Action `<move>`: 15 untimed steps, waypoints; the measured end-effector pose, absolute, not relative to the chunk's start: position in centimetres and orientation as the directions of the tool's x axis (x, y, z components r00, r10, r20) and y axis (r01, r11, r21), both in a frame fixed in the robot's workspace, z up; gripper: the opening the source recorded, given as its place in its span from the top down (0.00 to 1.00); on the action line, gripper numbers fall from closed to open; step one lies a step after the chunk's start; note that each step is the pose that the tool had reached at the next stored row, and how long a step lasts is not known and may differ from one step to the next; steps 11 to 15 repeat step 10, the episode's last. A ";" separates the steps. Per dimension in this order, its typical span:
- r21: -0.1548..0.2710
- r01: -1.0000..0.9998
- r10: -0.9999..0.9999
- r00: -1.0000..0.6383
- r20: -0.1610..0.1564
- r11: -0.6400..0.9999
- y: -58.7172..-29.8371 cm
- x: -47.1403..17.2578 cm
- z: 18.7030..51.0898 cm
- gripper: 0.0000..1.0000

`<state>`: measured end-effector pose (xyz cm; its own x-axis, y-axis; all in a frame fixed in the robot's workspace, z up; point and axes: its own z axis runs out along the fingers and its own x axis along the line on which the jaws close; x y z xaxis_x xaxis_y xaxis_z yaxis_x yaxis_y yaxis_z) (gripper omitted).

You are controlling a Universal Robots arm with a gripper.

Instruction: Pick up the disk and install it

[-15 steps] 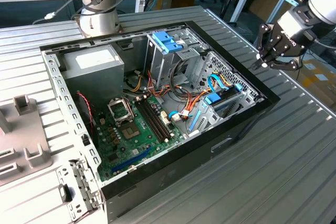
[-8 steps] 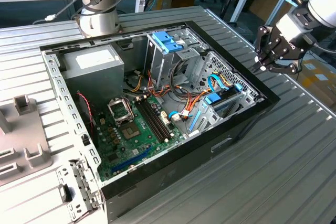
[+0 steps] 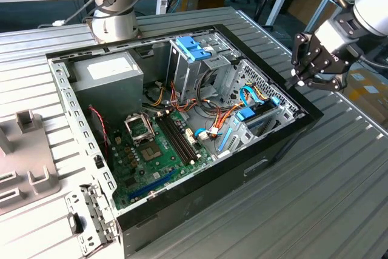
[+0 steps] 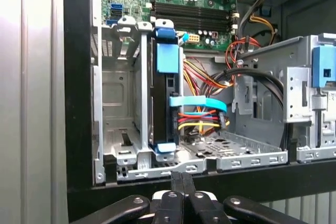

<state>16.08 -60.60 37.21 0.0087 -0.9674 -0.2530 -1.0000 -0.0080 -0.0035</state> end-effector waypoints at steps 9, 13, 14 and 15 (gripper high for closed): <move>-0.004 -1.000 -0.967 0.009 -0.254 -0.008 -61.0 15.8 37.2 0.89; -0.004 -1.000 -0.967 0.009 -0.254 -0.008 -61.0 15.8 37.2 0.89; -0.004 -1.000 -0.967 0.009 -0.254 -0.008 -61.0 15.8 37.2 0.89; -0.004 -1.000 -0.967 0.009 -0.254 -0.008 -61.0 15.8 37.2 0.89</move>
